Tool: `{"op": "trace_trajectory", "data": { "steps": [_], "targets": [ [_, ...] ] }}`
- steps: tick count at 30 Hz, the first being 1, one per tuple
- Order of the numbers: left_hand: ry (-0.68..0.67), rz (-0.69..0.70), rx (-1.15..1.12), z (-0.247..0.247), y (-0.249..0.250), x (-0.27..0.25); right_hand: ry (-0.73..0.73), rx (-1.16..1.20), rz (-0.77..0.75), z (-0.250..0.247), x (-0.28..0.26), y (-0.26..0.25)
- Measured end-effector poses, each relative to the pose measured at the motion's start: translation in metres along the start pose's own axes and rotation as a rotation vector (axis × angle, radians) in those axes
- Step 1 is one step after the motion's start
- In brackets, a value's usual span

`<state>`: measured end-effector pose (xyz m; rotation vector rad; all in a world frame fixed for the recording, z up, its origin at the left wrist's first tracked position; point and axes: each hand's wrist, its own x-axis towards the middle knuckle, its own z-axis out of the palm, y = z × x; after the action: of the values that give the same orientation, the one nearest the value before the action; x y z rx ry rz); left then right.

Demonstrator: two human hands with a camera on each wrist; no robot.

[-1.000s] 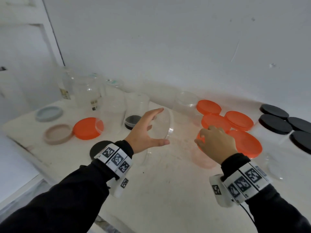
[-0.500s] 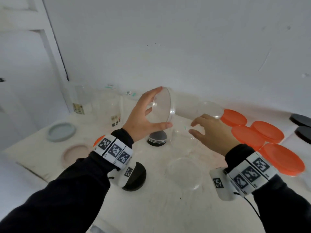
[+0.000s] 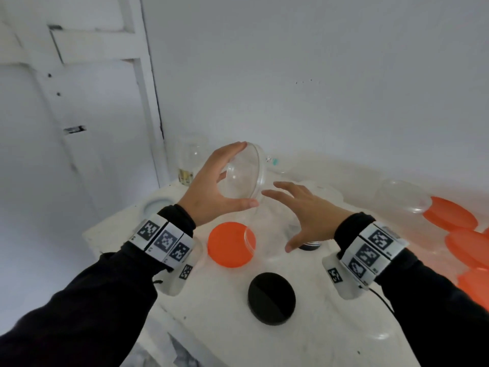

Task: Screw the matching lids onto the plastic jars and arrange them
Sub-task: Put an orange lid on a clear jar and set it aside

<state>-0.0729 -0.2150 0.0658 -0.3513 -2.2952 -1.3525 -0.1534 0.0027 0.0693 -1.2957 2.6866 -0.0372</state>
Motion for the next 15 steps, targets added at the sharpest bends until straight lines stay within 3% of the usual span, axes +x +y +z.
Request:
{"op": "trace_trajectory", "data": {
  "steps": [7, 15],
  "targets": [
    [-0.034, -0.007, -0.004, -0.004, -0.009, -0.003, 0.016, -0.067, 0.015, 0.001, 0.01, -0.008],
    [-0.072, 0.049, -0.027, 0.002, -0.006, 0.002, 0.178, 0.074, 0.008, -0.002, -0.021, -0.018]
  ]
}}
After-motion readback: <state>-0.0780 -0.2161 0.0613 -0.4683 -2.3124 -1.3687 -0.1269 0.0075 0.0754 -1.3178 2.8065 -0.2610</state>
